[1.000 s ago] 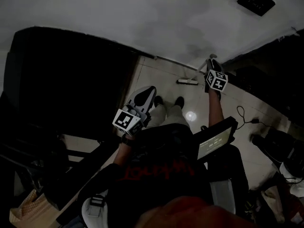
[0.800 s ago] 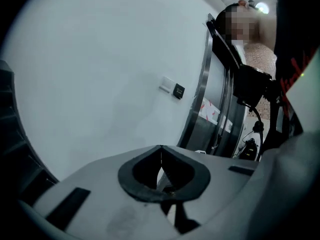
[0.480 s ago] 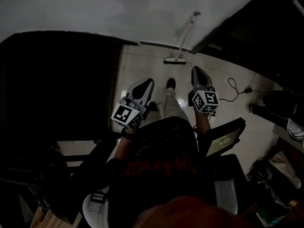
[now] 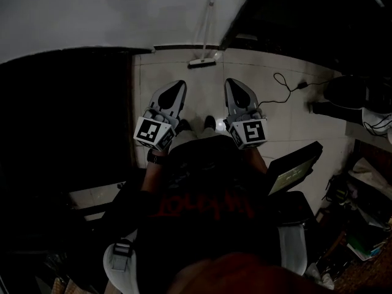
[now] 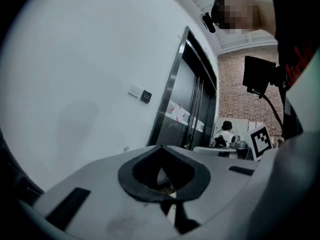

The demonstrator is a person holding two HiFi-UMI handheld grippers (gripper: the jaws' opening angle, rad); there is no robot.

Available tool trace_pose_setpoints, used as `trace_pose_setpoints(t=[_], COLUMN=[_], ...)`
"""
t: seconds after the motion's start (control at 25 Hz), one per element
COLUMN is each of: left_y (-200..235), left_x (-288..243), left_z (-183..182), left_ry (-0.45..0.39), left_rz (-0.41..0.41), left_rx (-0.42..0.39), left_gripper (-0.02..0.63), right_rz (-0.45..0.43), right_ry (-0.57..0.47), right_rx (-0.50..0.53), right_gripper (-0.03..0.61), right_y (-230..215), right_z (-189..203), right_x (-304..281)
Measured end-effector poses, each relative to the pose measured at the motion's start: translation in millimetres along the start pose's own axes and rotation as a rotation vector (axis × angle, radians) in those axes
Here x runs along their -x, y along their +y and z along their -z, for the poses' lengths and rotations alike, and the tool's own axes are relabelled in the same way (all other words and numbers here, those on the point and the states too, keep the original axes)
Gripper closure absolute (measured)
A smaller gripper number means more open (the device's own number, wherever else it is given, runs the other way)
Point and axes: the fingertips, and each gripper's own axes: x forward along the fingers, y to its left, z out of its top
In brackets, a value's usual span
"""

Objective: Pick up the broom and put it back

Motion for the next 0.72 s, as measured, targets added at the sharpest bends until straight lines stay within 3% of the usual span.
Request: trace_pose_setpoints(t=[0.12, 0.44, 0.6, 0.72], left_y=[-14, -37, -49, -38], left_x=[-5, -16, -24, -30], left_z=[-16, -10, -3, 10], left_ry=[-0.017, 0.009, -0.015, -0.024], left_rz=[-0.01, 0.04, 0.105, 0.14], left_rx=[-0.013, -0.045, 0.029, 0.068], left_gripper=[0.611, 0.611, 0.609, 0.568], right_rz=[0.005, -0.004, -0.038, -0.057], right_ry=[-0.001, 0.006, -0.009, 0.001], right_rx=[0.009, -0.008, -0.006, -0.001], right_gripper=[0.578, 0.578, 0.578, 0.578], right_y=[-7, -11, -12, -7], right_z=[-13, -14, -7, 9], right_x=[4, 7, 7, -7])
